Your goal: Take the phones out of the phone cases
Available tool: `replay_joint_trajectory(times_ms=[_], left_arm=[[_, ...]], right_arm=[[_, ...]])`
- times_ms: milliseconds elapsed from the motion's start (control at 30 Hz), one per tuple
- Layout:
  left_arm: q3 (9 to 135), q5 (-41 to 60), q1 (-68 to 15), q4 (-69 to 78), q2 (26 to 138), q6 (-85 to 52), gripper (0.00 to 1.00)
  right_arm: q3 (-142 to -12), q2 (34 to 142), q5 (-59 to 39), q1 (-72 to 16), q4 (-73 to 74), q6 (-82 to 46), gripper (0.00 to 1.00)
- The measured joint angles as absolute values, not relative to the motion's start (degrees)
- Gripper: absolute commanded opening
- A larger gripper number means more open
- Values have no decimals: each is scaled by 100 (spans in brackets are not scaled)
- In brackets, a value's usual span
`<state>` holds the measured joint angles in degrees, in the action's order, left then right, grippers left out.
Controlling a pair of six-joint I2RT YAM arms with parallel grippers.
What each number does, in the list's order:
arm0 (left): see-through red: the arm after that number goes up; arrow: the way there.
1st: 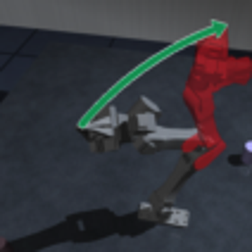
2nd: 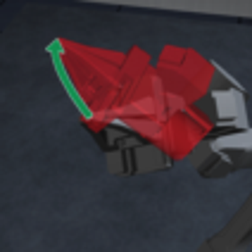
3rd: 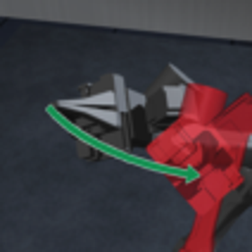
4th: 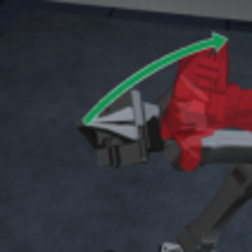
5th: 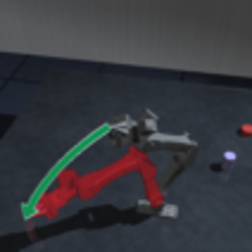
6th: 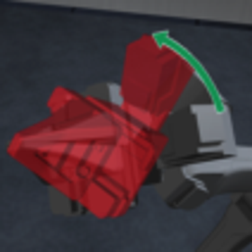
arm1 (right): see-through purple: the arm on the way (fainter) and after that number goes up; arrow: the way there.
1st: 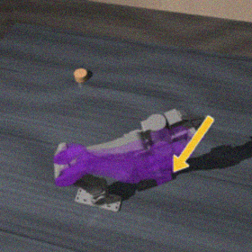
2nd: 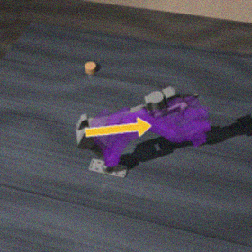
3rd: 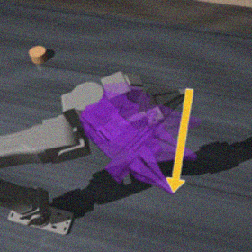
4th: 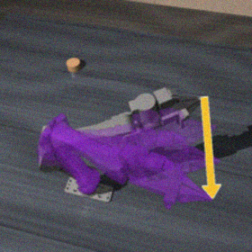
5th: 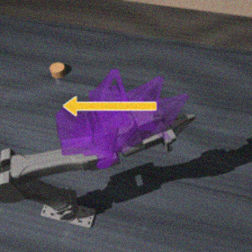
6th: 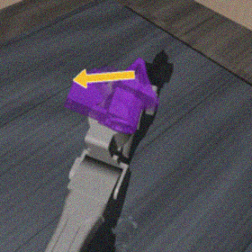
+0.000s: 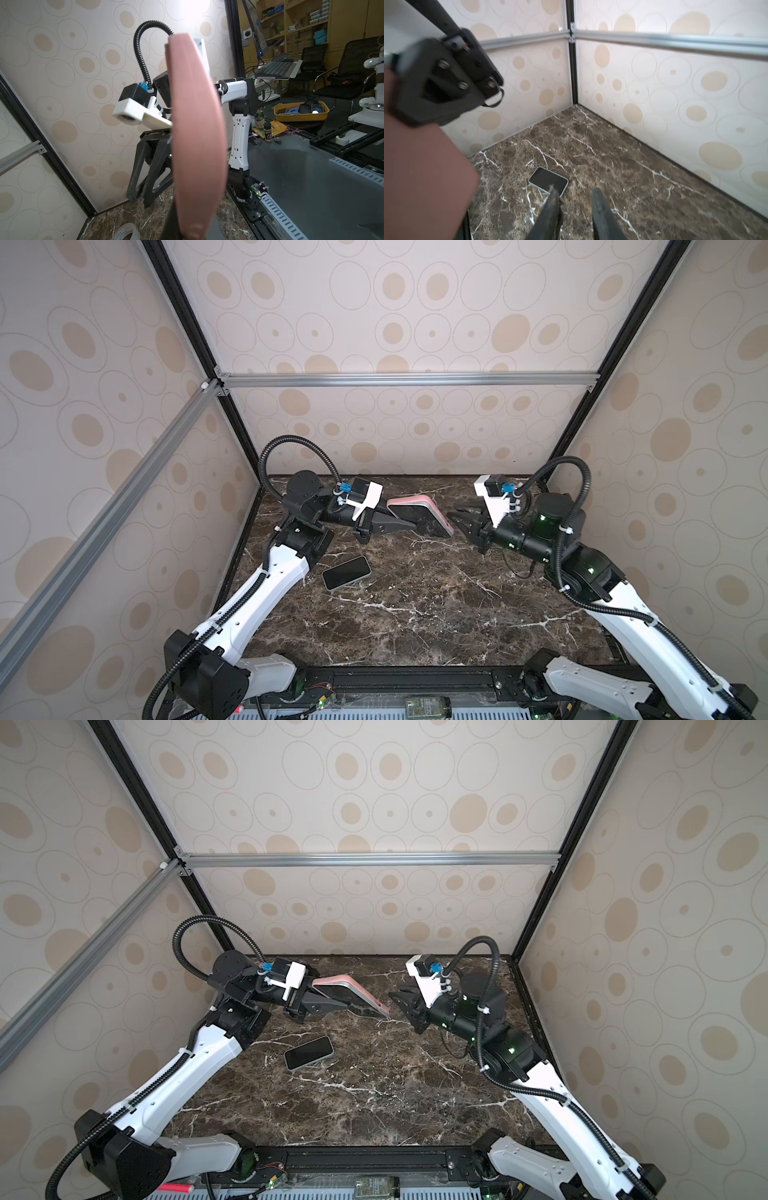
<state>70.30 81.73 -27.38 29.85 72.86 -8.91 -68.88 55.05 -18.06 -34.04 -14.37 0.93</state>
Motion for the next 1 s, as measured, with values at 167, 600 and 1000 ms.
replay_joint_trajectory(times_ms=[167,600,1000], left_arm=[[7024,8235,-2738,3039,7286,-947,0],[7019,8285,-2738,3081,7286,-967,0],[7019,8278,-2738,2899,7286,-873,0]], right_arm=[[-6615,5028,-2303,-3404,-499,89,40],[-6860,5218,-3826,-3404,235,-235,41],[-7085,5507,-4550,-3404,183,-307,40]])
